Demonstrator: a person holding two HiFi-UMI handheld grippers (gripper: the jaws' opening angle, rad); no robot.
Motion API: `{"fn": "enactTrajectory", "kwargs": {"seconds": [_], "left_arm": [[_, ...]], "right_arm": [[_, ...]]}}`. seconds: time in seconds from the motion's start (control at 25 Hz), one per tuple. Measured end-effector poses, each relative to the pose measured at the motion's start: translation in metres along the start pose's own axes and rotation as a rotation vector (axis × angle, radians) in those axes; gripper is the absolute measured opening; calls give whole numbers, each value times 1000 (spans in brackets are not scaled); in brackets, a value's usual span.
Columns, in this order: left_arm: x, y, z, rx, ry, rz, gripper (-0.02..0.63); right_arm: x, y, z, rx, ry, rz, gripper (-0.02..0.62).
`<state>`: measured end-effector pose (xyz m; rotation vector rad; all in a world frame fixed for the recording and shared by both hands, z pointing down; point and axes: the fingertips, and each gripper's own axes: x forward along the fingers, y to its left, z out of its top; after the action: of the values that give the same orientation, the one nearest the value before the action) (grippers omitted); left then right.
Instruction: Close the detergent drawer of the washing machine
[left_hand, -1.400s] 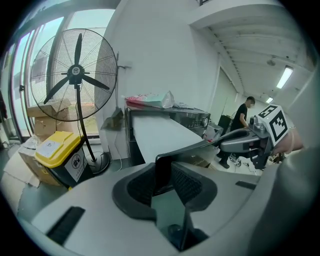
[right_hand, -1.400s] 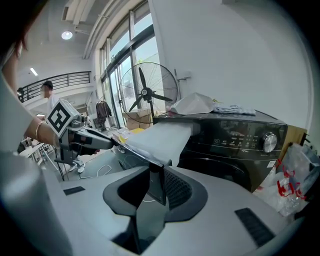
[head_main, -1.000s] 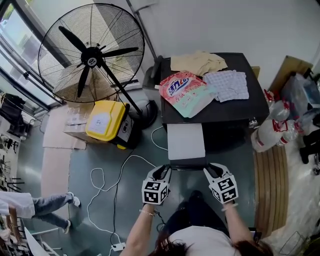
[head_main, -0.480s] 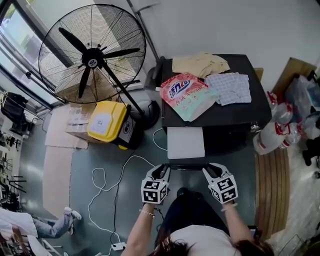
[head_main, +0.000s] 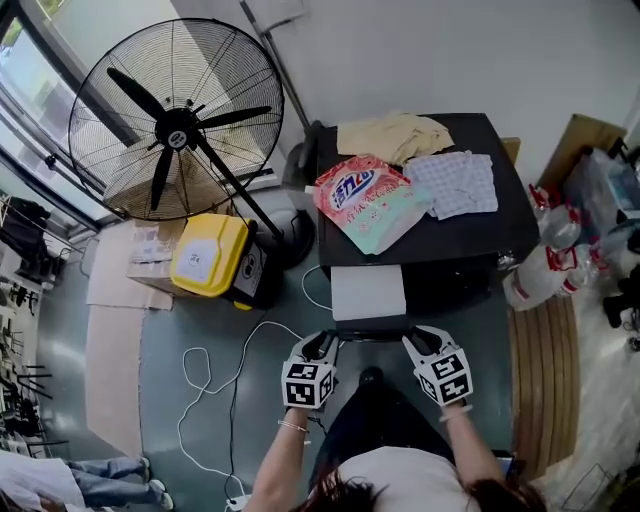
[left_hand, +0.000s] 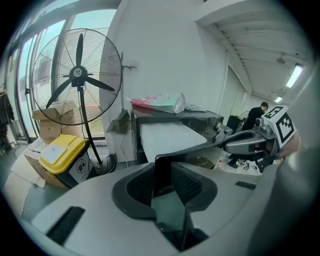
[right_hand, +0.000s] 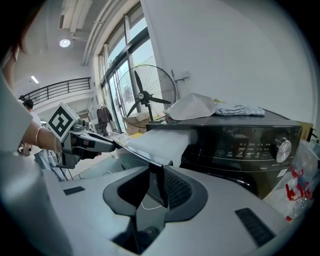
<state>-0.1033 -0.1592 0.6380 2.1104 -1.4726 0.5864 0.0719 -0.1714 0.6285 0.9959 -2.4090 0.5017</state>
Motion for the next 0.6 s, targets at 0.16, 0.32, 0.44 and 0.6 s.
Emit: {"fn": "enactTrajectory", "kwargs": {"seconds": [0.16, 0.32, 0.44, 0.6], "left_arm": [[4, 2, 1, 1, 9, -8, 107], [10, 5, 7, 3, 2, -22, 107], [15, 10, 11, 2, 3, -24, 107], [22, 14, 17, 8, 7, -32, 107]], "right_arm": [[4, -3, 1, 22, 6, -17, 114], [8, -8, 6, 37, -7, -26, 115], [13, -11, 11, 37, -10, -35, 115], [19, -17, 17, 45, -15, -50, 115]]}}
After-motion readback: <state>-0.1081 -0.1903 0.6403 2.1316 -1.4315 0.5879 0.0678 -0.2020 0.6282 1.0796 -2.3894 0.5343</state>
